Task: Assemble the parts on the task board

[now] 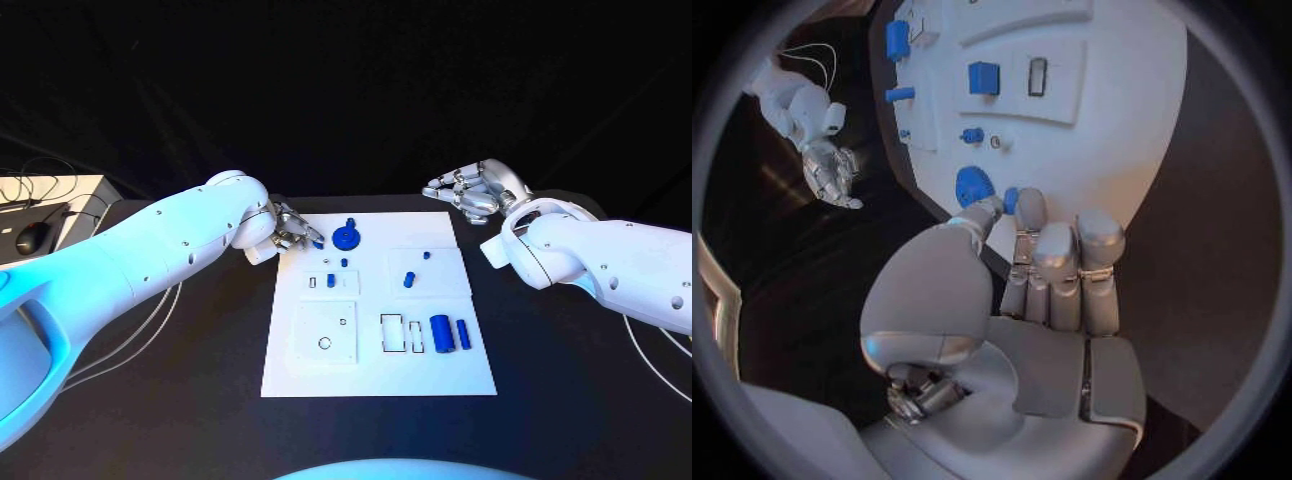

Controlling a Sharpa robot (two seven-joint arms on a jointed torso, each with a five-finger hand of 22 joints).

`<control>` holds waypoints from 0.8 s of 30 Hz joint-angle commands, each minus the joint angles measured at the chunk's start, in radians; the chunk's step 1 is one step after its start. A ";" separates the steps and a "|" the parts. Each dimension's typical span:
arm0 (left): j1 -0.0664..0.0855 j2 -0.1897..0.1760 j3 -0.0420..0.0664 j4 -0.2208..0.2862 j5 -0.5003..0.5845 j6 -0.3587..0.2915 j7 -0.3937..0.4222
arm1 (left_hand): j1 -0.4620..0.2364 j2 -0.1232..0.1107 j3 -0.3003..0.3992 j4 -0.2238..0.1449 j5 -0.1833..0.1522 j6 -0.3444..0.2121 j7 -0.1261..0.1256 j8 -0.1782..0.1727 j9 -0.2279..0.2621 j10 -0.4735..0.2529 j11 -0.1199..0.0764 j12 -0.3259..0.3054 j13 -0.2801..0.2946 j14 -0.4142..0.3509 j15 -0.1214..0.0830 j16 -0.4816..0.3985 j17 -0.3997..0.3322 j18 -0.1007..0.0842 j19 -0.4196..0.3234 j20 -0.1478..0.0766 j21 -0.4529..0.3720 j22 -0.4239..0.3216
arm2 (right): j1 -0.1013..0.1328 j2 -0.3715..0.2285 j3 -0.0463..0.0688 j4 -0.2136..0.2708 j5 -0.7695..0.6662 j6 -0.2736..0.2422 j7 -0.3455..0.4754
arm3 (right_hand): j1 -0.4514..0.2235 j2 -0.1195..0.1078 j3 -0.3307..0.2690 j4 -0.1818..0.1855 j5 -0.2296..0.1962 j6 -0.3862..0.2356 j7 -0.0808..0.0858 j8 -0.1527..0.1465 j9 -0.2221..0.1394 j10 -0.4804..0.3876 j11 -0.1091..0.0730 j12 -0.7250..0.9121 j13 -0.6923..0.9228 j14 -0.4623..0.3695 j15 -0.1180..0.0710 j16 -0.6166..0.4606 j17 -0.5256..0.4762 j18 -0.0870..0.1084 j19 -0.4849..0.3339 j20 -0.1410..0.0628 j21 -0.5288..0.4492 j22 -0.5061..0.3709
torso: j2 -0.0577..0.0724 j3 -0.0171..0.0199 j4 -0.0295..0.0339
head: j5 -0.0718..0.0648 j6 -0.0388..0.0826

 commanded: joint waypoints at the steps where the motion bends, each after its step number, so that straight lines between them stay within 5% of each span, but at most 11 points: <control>1: 0.001 0.001 0.000 0.005 0.015 0.017 0.013 | -0.002 -0.015 0.061 -0.018 0.004 0.004 -0.005 -0.007 0.007 0.003 0.001 -0.006 -0.001 -0.002 0.001 0.007 0.006 -0.006 -0.003 0.000 -0.004 0.003 | 0.000 0.001 0.001 0.000 -0.003 0.001 0.005 | 0.005 0.009 0.000 -0.008 0.004 0.002 0.007 0.002 -0.001 -0.006 -0.002 0.003 -0.001 -0.005 -0.002 -0.001 0.001 0.003 0.037 -0.001 -0.001 0.156 | 0.000 0.0002 -0.0001 | 0.000 -0.001; 15: 0.000 -0.018 0.000 0.037 0.053 -0.032 0.019 | -0.069 -0.055 0.290 -0.119 0.003 0.008 -0.003 0.008 0.056 0.039 -0.010 -0.029 -0.010 0.020 -0.003 0.030 0.067 -0.007 0.012 -0.002 0.014 0.020 | 0.000 0.001 0.001 -0.002 -0.003 0.001 0.006 | 0.005 0.009 0.000 -0.008 0.004 0.002 0.007 0.002 -0.001 -0.006 -0.002 0.003 -0.001 -0.005 -0.002 -0.001 0.001 0.003 0.037 -0.001 -0.001 0.156 | -0.001 0.0002 0.0009 | 0.003 -0.002; 24: 0.000 -0.081 0.001 0.146 0.082 -0.070 0.002 | -0.089 -0.067 0.334 -0.141 0.004 0.018 -0.004 0.004 0.071 0.052 -0.013 -0.040 -0.009 0.025 -0.006 0.023 0.084 -0.010 0.019 -0.007 0.021 0.026 | 0.000 0.001 0.001 -0.007 -0.003 0.001 0.006 | 0.004 0.009 0.000 -0.008 0.004 0.002 0.007 0.002 -0.002 -0.007 -0.002 0.003 -0.001 -0.005 -0.002 0.000 0.002 0.003 0.037 -0.001 -0.001 0.156 | -0.004 0.0003 0.0036 | 0.008 -0.001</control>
